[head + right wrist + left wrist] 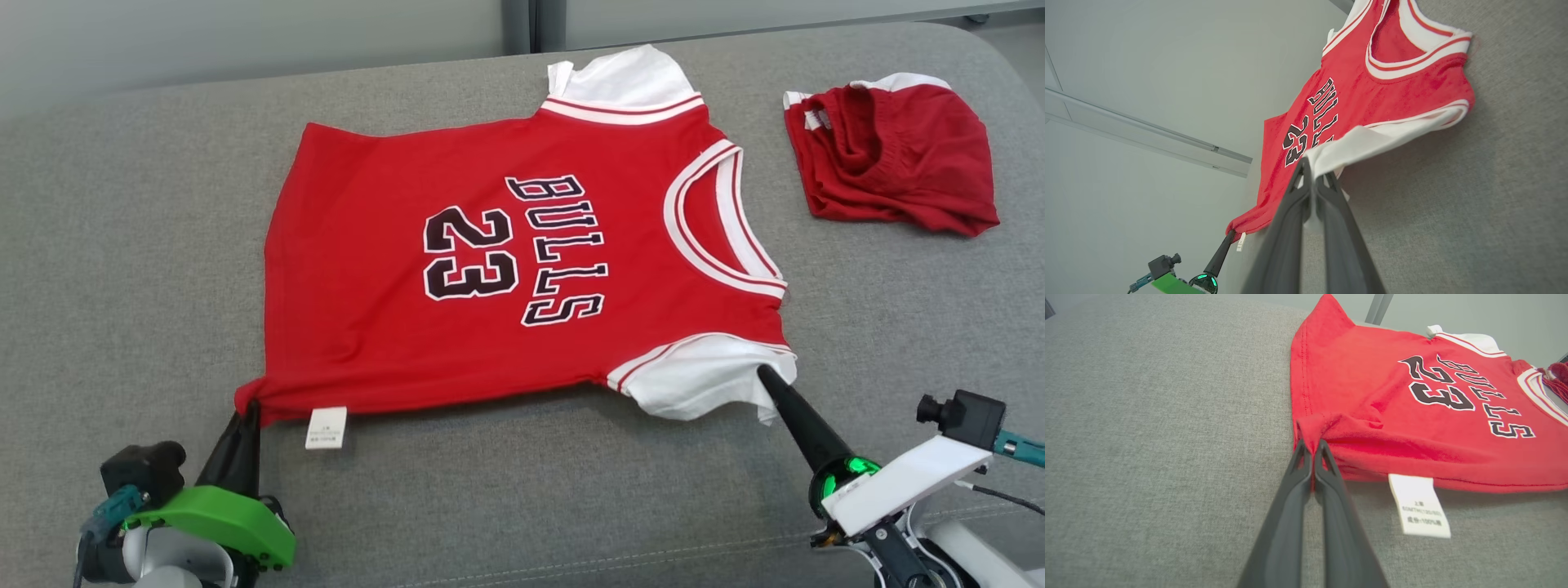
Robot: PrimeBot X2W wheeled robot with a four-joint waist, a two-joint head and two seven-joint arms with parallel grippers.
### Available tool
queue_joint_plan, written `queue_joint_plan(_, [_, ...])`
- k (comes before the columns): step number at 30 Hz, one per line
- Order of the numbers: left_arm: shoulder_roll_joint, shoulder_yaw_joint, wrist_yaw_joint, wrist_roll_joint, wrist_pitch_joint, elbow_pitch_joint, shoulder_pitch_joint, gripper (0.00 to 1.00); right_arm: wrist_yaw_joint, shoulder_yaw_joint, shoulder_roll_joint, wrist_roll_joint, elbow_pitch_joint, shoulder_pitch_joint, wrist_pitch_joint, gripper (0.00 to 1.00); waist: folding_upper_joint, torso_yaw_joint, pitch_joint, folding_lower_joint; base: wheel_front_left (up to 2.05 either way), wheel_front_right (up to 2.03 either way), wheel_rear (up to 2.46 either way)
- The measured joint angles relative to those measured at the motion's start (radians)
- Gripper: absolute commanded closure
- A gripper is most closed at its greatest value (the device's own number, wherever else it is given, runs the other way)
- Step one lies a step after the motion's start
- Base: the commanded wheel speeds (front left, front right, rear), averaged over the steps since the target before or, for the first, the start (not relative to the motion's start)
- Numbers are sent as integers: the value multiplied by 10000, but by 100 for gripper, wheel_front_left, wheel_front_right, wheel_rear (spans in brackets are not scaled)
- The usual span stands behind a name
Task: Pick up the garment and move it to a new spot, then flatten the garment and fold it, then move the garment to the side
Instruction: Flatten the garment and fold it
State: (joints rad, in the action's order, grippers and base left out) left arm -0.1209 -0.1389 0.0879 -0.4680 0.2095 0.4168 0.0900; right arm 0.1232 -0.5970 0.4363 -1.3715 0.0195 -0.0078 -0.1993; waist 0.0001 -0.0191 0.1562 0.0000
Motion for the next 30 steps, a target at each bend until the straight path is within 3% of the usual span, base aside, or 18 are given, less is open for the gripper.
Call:
queue_joint_plan(12, [-219,-82,59,40,-155,-376,1458,100,0,1062,403,-752,-476,-1030,-217,100,0,-133,777,0,0,0,0])
queue_joint_plan(30, [-174,-209,40,150,-320,362,2897,100,0,589,639,-228,1064,-3141,-96,100,0,-17,1977,0,0,0,0])
